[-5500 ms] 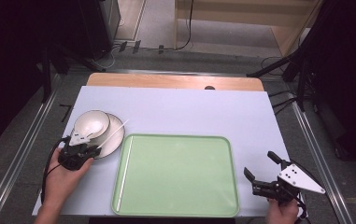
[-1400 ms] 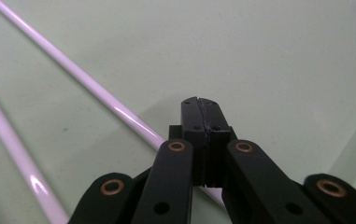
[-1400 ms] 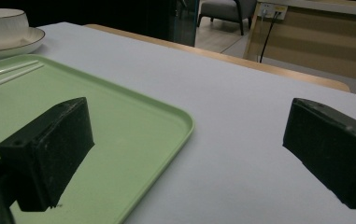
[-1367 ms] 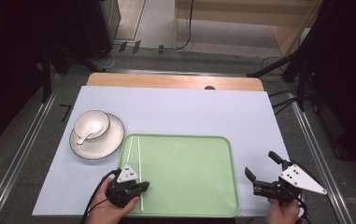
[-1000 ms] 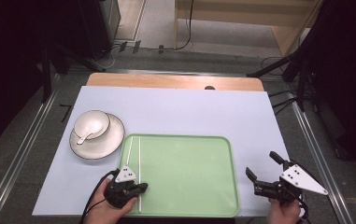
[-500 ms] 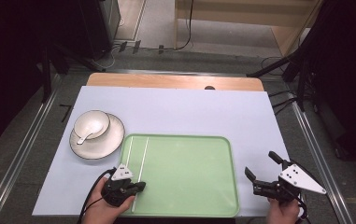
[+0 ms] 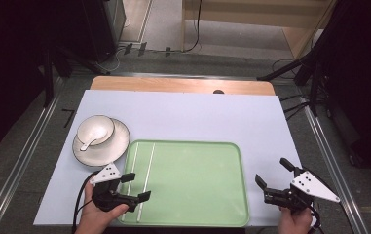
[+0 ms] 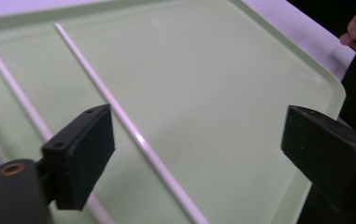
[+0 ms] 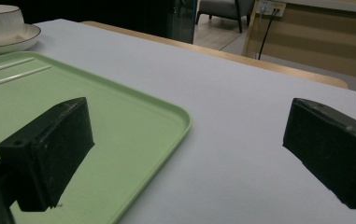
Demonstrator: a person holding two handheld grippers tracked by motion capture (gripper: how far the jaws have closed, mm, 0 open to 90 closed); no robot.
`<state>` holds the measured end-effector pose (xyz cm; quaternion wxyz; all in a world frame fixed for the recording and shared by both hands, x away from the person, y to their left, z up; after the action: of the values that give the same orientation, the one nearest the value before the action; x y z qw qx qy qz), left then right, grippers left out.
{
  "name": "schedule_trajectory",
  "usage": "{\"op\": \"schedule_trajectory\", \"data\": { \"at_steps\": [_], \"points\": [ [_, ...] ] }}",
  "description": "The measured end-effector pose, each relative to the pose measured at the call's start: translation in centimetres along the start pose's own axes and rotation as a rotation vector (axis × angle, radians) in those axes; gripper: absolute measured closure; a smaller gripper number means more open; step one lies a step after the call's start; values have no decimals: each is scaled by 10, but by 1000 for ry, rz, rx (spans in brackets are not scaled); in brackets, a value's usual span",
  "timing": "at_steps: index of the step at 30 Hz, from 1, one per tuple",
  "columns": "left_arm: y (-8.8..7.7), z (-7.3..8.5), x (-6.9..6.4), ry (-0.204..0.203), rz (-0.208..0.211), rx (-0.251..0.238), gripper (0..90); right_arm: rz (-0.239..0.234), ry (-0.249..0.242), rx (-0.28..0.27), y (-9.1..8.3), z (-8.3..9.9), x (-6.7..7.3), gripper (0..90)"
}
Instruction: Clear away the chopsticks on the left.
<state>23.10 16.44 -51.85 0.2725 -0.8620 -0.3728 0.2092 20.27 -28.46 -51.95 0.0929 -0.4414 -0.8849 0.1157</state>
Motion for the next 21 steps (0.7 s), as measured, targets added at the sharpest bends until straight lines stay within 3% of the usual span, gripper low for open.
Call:
{"op": "schedule_trajectory", "data": {
  "at_steps": [1, 5, 16, 21],
  "points": [
    [-2, 0, 3, 0, -12, -9, 0, 0, 0, 0, 0, 0, 0, 16],
    [-11, -1, 16, 2, -55, -61, 0, 1, 0, 1, 0, 0, 0, 16],
    [-31, 7, 50, -1, -120, -92, 0, 1, 6, 4, 0, 1, -2, 16],
    [-42, 10, 64, -23, -147, -118, 0, 2, 8, 4, -1, 2, -3, 16]
  ]
}}
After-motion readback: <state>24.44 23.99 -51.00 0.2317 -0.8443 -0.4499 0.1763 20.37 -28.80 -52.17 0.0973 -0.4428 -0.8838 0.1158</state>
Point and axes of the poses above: each handheld gripper's, and its own axes: y roughly forward along the jaws, z roughly out of its underside, x roughly to its left, the point moved 5 cm from there along y, roughly forward along the jaws, and after that the axes turned 13 degrees about -z, right-handed, at the moved point
